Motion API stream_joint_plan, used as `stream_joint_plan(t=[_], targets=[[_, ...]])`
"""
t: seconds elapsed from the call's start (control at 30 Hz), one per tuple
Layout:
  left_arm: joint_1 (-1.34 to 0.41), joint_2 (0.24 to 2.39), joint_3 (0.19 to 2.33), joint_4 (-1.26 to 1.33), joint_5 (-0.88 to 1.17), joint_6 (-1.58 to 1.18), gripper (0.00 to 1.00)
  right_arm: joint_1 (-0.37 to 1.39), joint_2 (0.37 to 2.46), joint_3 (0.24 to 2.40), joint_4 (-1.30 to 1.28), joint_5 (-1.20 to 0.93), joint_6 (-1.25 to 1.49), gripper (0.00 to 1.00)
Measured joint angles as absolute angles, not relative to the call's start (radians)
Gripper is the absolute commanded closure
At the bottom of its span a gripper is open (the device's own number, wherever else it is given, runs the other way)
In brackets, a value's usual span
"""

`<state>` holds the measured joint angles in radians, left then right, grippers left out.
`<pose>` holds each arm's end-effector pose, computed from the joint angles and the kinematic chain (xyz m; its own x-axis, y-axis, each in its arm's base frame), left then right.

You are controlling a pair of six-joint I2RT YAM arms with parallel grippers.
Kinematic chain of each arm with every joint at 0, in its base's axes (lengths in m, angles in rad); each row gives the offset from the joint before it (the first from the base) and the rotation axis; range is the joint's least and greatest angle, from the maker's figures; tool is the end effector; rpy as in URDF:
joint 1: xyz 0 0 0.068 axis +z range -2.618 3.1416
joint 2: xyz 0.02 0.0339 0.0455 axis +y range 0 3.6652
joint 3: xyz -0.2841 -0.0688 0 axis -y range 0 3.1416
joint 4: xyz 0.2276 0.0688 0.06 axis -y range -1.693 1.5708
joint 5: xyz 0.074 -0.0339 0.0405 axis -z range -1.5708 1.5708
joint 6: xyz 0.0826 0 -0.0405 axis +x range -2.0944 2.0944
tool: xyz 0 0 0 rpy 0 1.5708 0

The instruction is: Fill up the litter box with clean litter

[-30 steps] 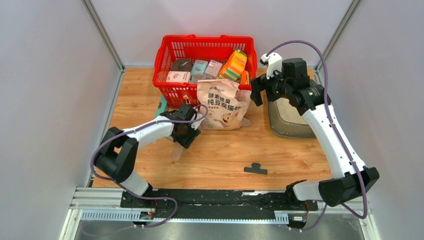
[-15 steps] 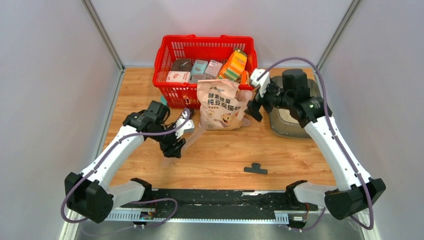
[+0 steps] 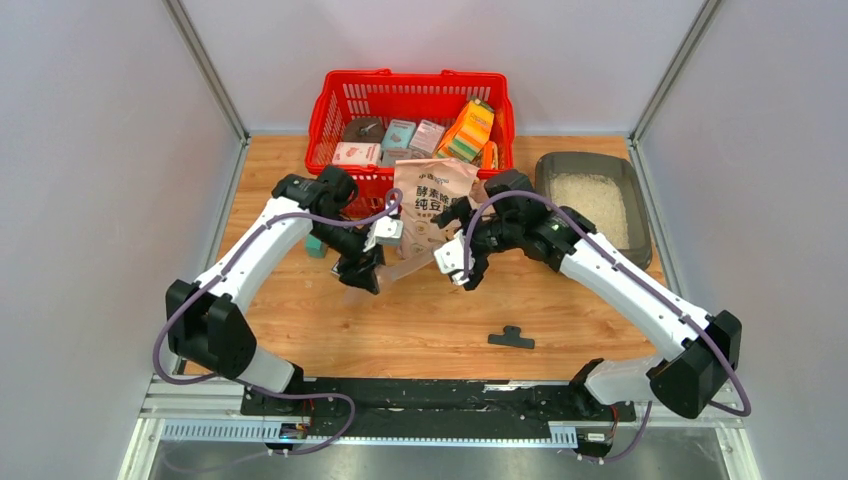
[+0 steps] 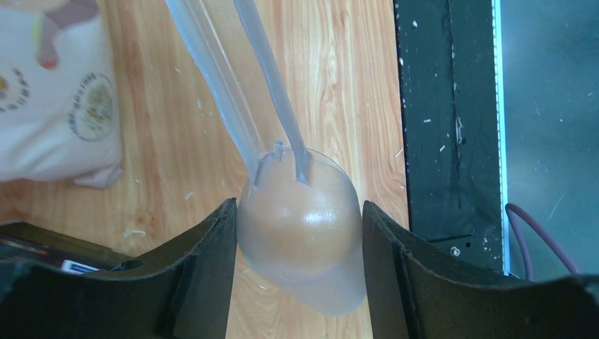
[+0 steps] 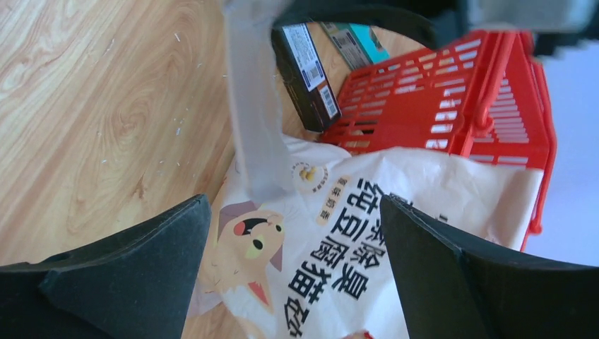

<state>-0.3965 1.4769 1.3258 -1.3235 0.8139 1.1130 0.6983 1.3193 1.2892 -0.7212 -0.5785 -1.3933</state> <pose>0.1982 -0.1481 0.2913 -0.1101 0.7139 -0.6915 0.9693 -0.0768 -0.2337 0.1879 0.2167 0.3441 0.7388 -0.4559 -0.4964 -0.6637 -0.3641 -0.6534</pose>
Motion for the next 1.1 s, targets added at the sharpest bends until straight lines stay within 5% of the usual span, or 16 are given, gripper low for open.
stream_joint_plan(t=[0.27,0.57,0.67,0.7,0.8,0.97,1.1], targets=[[-0.397,1.534,1.442,-1.335,0.873,1.155,1.0,0.715,1.359,1.282,-0.717,-0.617,-1.55,0.13],[-0.397,1.615,1.536,-1.342,0.893,1.191,1.0,0.715,1.412,1.25,-0.633,-0.614,-1.595,0.46],[-0.397,1.619,1.552,-1.346,0.893,1.194,0.99,0.715,1.419,1.248,-0.6,-0.598,-1.602,0.69],[-0.397,1.62,1.558,-1.346,0.894,1.194,0.88,0.715,1.421,1.245,-0.583,-0.588,-1.6,0.85],[-0.393,1.623,1.577,-1.353,0.894,1.193,0.6,0.717,1.421,1.234,-0.589,-0.566,-1.61,0.98],[-0.391,1.575,1.552,-1.33,0.891,1.099,0.41,0.722,1.426,1.269,-0.631,-0.546,-1.544,1.0],[-0.395,1.335,1.37,-1.085,0.855,0.918,0.27,0.722,1.485,1.436,-0.811,-0.564,-1.415,1.0]])
